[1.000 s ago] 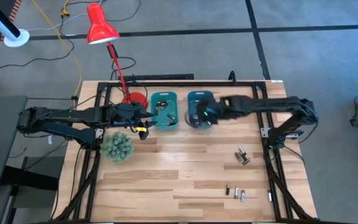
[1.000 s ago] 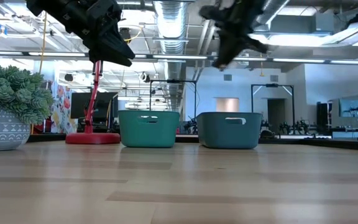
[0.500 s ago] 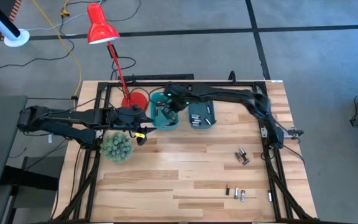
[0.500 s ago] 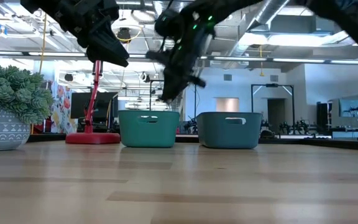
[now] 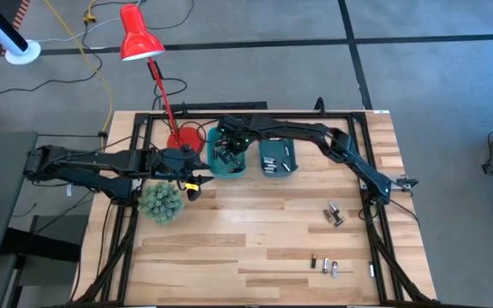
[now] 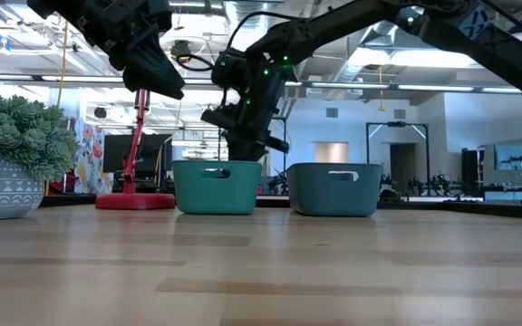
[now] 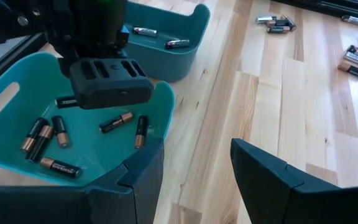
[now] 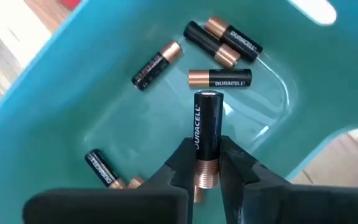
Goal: Sort batteries
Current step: Put the black battery into the green bin, then put the silver battery into the blue bin
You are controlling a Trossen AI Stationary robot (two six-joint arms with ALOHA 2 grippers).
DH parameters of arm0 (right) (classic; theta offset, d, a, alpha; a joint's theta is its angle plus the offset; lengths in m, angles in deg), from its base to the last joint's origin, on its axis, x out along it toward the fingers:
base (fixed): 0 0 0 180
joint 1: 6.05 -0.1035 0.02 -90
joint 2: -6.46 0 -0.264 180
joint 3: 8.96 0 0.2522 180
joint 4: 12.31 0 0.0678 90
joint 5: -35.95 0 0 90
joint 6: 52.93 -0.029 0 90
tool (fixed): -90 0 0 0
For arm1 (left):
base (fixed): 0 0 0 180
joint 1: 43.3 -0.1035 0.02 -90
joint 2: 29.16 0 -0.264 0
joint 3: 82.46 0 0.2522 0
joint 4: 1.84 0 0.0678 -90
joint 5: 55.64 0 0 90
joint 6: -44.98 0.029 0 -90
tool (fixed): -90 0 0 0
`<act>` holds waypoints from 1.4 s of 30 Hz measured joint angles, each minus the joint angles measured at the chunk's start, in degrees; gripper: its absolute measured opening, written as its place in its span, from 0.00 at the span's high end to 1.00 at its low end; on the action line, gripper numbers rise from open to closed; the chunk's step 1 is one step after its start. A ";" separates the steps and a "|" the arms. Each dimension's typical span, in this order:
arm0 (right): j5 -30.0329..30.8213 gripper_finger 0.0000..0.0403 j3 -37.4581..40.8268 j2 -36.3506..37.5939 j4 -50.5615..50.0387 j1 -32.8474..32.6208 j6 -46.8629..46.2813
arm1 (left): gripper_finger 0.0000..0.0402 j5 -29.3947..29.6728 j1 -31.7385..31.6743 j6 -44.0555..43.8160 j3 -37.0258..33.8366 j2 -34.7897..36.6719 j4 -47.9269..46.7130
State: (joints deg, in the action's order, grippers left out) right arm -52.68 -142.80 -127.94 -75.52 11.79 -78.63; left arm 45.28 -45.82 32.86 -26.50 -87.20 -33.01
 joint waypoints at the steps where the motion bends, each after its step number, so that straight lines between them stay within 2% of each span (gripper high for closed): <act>1: 0.00 0.84 -0.02 0.01 -0.05 0.00 0.89 | 0.54 0.00 0.00 -0.02 0.00 0.00 0.00; 16: 0.02 0.72 -0.15 0.22 -0.75 -0.06 0.84 | 0.54 0.00 -0.02 -0.37 0.00 0.00 0.29; 21: 0.02 0.72 -4.38 1.85 -8.31 0.63 0.69 | 0.54 0.00 -0.02 -0.59 0.00 0.00 0.24; 25: 0.46 0.72 -4.80 7.28 -12.34 0.59 0.69 | 0.54 0.01 -0.02 -0.57 0.00 0.00 0.26; 31: 9.25 0.72 -4.66 14.35 -21.22 -3.24 0.27 | 0.54 0.01 -0.02 -0.58 0.00 0.00 0.42; 36: 15.33 0.72 2.90 20.37 -25.58 -7.23 -6.15 | 0.54 0.02 -0.03 -0.76 0.00 0.00 0.43; 42: 15.71 0.72 23.25 31.35 -24.42 -11.82 -19.96 | 0.54 0.02 -0.04 -0.79 0.00 0.00 0.50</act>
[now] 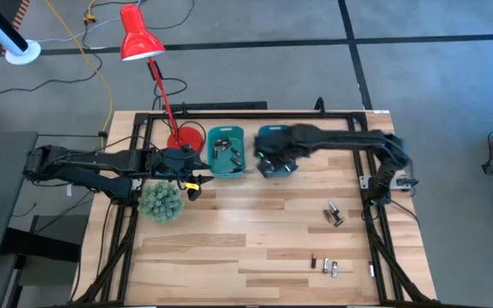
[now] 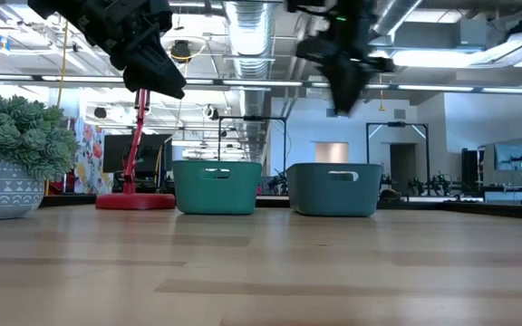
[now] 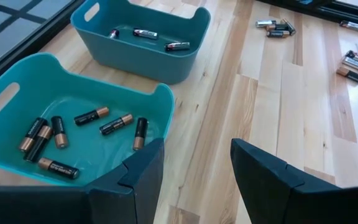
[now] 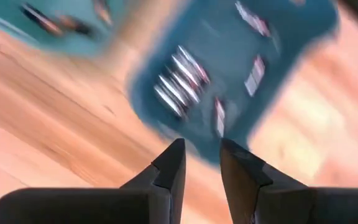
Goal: Sort batteries
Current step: Put the silver battery into the blue bin
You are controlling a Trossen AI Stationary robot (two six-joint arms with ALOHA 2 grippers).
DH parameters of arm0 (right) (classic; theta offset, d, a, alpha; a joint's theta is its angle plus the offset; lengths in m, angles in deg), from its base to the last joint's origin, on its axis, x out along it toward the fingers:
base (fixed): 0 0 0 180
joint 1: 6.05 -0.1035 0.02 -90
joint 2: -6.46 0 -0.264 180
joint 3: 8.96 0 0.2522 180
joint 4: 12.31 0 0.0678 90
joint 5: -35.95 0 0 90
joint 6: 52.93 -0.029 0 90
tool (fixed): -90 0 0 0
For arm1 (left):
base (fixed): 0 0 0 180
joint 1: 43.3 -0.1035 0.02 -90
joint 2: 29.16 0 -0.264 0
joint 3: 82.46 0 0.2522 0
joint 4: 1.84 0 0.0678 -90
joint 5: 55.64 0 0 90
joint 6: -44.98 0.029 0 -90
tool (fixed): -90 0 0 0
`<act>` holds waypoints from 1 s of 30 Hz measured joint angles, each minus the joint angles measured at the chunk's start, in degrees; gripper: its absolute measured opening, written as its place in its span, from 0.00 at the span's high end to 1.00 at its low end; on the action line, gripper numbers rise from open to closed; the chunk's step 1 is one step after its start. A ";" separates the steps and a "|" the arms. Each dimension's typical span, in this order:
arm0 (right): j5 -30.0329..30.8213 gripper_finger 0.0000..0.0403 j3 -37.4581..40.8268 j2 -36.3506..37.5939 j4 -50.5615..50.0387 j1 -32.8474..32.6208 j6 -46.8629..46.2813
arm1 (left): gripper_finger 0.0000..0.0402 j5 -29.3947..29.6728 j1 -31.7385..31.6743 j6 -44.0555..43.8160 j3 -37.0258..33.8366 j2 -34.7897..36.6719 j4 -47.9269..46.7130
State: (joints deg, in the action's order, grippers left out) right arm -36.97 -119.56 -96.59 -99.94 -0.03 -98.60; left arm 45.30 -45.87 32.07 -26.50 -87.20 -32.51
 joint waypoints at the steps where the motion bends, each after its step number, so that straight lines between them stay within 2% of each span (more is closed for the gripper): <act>1: 0.02 0.72 3.86 2.16 0.34 -0.90 -3.06 | 0.54 0.00 0.00 0.02 0.00 0.00 0.02; 6: -0.23 0.72 21.64 13.12 4.09 -6.44 -20.86 | 0.54 0.00 0.01 0.02 0.00 0.00 0.11; 9: -1.66 0.72 29.50 18.15 4.53 -10.19 -30.57 | 0.54 0.00 0.00 0.02 0.00 0.00 0.15; 15: -9.52 0.72 41.02 24.99 6.92 -14.99 -42.44 | 0.54 0.03 -0.02 0.87 0.00 0.00 1.16; 21: -15.02 0.73 50.59 30.05 14.94 -15.79 -44.60 | 0.54 0.63 -0.02 1.22 0.00 0.00 3.59; 30: -18.19 0.73 57.69 30.98 15.39 -15.70 -44.50 | 0.54 0.61 -0.02 1.11 0.00 -0.02 4.22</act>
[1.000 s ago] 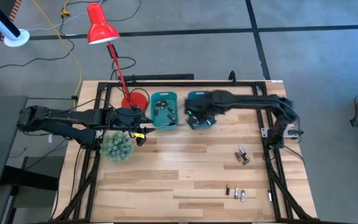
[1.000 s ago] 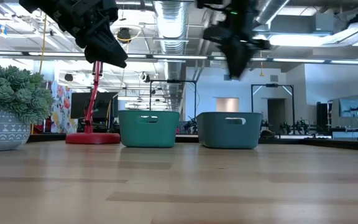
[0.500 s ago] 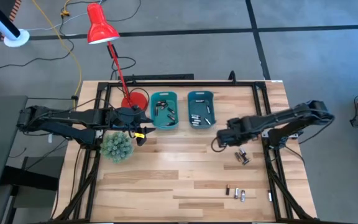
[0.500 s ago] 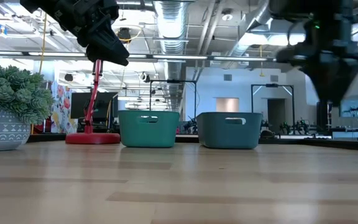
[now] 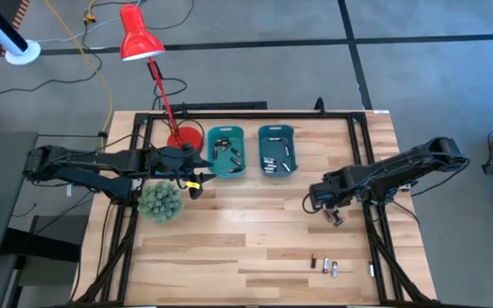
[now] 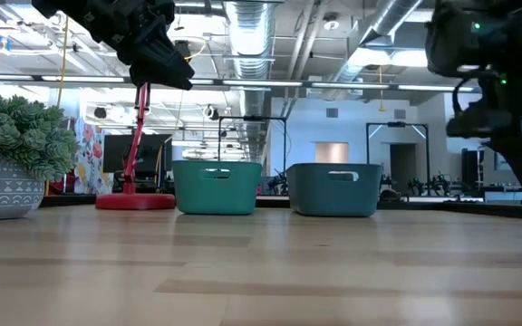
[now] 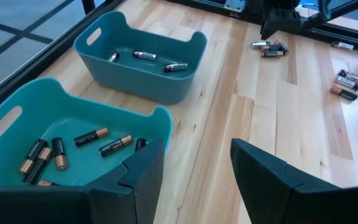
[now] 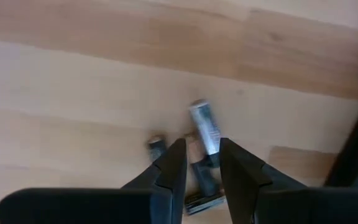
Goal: Sort batteries
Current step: Put the silver battery into the blue bin
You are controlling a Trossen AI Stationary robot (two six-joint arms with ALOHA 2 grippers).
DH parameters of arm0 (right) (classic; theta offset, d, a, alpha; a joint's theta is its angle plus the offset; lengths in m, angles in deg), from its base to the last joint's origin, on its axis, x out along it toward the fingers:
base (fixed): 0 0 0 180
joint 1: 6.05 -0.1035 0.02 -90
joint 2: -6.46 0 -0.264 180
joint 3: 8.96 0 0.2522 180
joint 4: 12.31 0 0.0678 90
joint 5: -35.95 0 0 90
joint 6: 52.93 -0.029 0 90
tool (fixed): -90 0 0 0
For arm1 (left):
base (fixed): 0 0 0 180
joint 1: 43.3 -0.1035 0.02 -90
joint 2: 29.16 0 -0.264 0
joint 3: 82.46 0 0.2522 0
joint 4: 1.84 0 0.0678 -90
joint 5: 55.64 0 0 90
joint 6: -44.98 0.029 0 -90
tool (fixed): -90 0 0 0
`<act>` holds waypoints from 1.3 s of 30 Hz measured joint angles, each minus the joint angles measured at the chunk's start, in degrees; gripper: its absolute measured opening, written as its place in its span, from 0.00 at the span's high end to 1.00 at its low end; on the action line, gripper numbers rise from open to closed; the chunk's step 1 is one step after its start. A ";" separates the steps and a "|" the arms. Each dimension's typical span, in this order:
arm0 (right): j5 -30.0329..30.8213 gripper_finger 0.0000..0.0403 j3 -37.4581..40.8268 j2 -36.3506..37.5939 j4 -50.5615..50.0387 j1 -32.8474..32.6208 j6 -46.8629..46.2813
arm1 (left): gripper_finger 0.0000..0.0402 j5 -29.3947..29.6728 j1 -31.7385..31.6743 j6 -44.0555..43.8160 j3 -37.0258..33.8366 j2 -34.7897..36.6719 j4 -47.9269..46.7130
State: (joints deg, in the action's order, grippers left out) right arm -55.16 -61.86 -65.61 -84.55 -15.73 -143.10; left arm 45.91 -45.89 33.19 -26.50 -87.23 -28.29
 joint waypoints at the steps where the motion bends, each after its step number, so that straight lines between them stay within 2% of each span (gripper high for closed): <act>1: -0.08 0.73 0.44 0.00 -0.02 0.02 0.02 | 0.54 0.00 0.00 -0.02 0.00 0.00 0.00; 23: -1.40 0.74 10.62 -0.11 11.61 4.66 3.17 | 0.54 0.42 0.00 -1.53 0.00 0.00 0.13; 26: -1.54 0.79 11.14 -0.07 12.02 5.27 3.23 | 0.54 0.51 -0.01 -1.53 0.00 0.00 0.14; 33: -1.90 0.96 11.01 -0.01 12.06 6.27 4.53 | 0.54 1.80 -0.02 -1.26 0.00 0.00 0.17; 39: -0.47 0.97 7.59 1.39 7.26 6.27 4.57 | 0.54 2.25 -0.02 -0.90 0.00 -0.02 0.17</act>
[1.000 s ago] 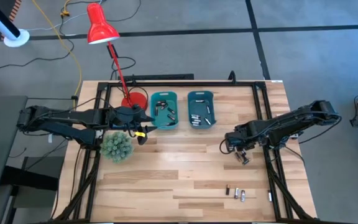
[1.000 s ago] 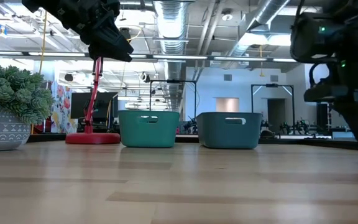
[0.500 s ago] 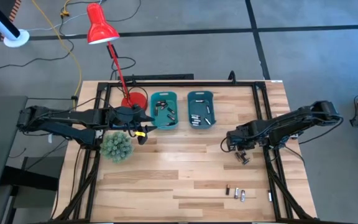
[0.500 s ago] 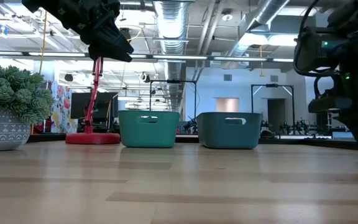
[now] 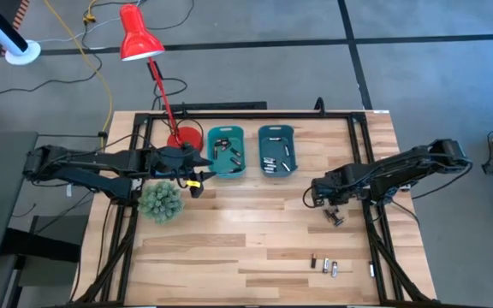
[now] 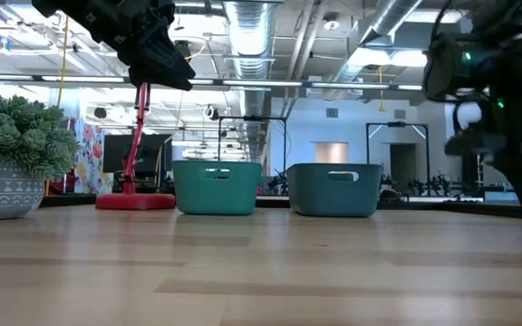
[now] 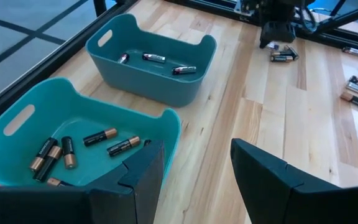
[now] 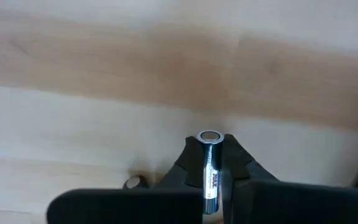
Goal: Sort batteries
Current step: Put the silver battery into the blue bin
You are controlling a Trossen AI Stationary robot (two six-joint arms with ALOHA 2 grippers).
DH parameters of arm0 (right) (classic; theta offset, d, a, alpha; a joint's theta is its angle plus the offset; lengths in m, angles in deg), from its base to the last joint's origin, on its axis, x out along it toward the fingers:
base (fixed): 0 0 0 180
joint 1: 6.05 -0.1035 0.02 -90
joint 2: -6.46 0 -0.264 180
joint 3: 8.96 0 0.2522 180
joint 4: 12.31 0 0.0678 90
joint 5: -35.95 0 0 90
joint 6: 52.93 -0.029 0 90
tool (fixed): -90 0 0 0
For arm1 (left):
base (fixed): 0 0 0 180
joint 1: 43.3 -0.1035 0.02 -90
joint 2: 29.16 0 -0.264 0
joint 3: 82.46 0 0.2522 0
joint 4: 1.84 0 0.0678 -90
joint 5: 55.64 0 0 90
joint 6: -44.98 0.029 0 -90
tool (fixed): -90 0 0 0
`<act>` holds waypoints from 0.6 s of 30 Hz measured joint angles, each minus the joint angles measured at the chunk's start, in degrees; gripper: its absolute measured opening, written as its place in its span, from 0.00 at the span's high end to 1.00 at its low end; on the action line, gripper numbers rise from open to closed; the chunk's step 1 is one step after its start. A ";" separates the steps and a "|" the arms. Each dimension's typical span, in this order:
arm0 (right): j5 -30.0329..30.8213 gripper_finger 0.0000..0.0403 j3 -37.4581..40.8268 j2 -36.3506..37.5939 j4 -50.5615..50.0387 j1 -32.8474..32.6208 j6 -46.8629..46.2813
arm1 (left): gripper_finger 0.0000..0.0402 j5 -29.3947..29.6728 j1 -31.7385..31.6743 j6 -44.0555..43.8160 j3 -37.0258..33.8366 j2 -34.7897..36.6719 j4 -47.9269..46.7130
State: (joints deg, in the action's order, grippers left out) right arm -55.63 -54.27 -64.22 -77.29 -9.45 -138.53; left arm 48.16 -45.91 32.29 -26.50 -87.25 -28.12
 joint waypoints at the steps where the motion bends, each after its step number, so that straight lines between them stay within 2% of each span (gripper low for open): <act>1: 0.81 0.96 -1.03 0.59 -0.86 0.15 0.14 | 0.54 0.22 0.00 0.00 0.00 0.00 0.00; 10: 10.10 0.96 -13.95 4.71 -8.66 2.83 3.01 | 0.54 0.61 -0.04 0.02 0.00 0.00 0.00; 18: 16.52 0.96 -28.10 0.65 -8.03 11.46 17.37 | 0.54 0.63 -0.05 -0.01 0.00 0.00 0.26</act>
State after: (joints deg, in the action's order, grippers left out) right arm -39.10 -82.37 -63.57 -85.32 2.01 -121.15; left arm 48.80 -45.96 32.28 -26.50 -87.25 -27.86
